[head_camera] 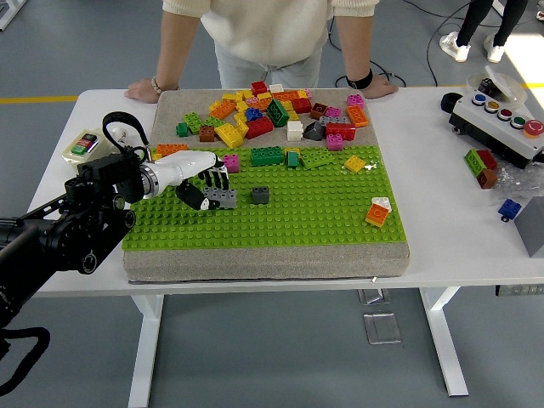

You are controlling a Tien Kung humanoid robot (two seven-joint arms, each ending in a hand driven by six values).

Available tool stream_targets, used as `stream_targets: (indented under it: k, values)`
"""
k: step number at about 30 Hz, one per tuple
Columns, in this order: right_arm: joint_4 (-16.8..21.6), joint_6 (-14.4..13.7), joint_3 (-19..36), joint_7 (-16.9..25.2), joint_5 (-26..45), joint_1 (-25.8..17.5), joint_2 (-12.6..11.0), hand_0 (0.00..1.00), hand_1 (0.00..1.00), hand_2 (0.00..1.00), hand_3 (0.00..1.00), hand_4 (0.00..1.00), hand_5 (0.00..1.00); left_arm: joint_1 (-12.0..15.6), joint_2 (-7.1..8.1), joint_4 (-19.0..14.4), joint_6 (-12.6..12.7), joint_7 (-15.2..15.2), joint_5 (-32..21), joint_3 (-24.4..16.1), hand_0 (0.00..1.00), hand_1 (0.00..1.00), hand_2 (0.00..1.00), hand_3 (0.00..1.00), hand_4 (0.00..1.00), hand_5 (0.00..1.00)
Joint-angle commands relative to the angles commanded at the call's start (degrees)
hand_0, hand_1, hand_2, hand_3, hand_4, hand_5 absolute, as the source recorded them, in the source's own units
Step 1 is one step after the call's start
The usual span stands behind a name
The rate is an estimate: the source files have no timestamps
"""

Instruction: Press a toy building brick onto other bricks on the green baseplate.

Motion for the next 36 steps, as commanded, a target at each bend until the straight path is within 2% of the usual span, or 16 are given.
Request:
stream_targets:
  k: [11,17,23,36]
  values:
    - [0.0,0.0,0.4,0.1,-0.1,-0.2,-0.1,0.759,0.688,0.731,0.703,0.981,0.495,1.8,1.75,-4.5,-2.1,1.1,1.4,-2.7,0.573,0.546,0.530,0.516,0.639,0.002]
    - [0.0,0.0,0.6,0.1,-0.2,-0.4,-0.2,0.758,0.688,0.731,0.703,0.981,0.495,3.7,2.90,-8.1,-3.5,1.8,1.5,-3.8,0.571,0.542,0.530,0.519,0.645,0.002]
    - [0.0,-0.1,0.6,0.1,-0.2,-0.4,-0.1,0.758,0.688,0.731,0.703,0.981,0.496,5.0,3.30,-9.9,-4.0,2.2,1.6,-4.3,0.572,0.540,0.530,0.519,0.655,0.002]
    - [0.0,-0.1,0.4,0.1,-0.2,-0.6,0.1,0.762,0.688,0.731,0.703,0.981,0.494,7.6,2.89,-11.3,-4.0,2.5,1.7,-5.4,0.577,0.539,0.531,0.521,0.666,0.002]
